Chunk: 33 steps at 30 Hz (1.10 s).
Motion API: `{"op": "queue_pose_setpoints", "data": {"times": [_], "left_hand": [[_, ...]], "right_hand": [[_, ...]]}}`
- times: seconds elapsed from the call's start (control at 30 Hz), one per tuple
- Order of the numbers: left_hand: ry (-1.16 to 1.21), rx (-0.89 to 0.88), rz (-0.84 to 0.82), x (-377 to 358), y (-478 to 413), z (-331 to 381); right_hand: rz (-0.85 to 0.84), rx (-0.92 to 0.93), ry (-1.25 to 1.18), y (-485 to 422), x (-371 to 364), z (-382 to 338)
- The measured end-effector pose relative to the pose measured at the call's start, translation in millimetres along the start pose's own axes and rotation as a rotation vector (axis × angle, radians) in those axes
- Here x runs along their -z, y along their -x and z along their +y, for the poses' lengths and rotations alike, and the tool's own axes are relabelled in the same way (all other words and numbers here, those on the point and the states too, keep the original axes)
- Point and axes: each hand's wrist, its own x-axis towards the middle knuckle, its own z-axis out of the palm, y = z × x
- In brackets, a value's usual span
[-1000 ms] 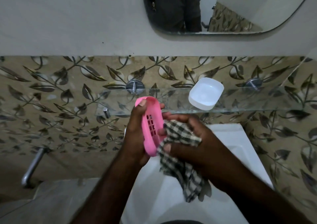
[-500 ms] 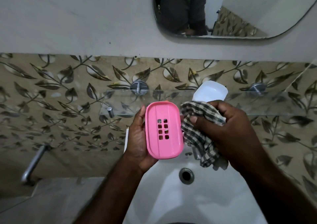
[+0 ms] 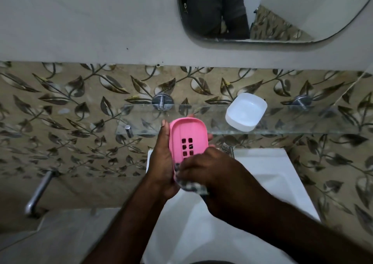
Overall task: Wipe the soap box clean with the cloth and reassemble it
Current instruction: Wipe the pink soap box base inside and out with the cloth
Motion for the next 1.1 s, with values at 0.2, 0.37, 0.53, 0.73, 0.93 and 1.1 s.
{"op": "queue_pose_setpoints", "data": {"times": [0.2,0.37,0.53,0.73,0.93,1.1], "left_hand": [[-0.021,0.022,0.015,-8,-4,-4],[-0.084,0.007,-0.093,-18,-1,-8],[-0.32,-0.145,0.033,-31,6,-5],[-0.531,-0.356,0.1,-36,13,3],[-0.387,-0.347,0.045,-34,10,2],[-0.069,-0.238,-0.104,-38,2,5]], "right_hand": [[-0.074,-0.015,0.185,8,14,24],[0.218,-0.159,0.153,-6,26,27],[0.21,-0.263,0.222,-5,15,31],[0.03,-0.588,-0.262,4,5,8],[-0.108,-0.769,-1.119,1,28,7],[0.103,-0.723,-1.247,-12,37,8]]}}
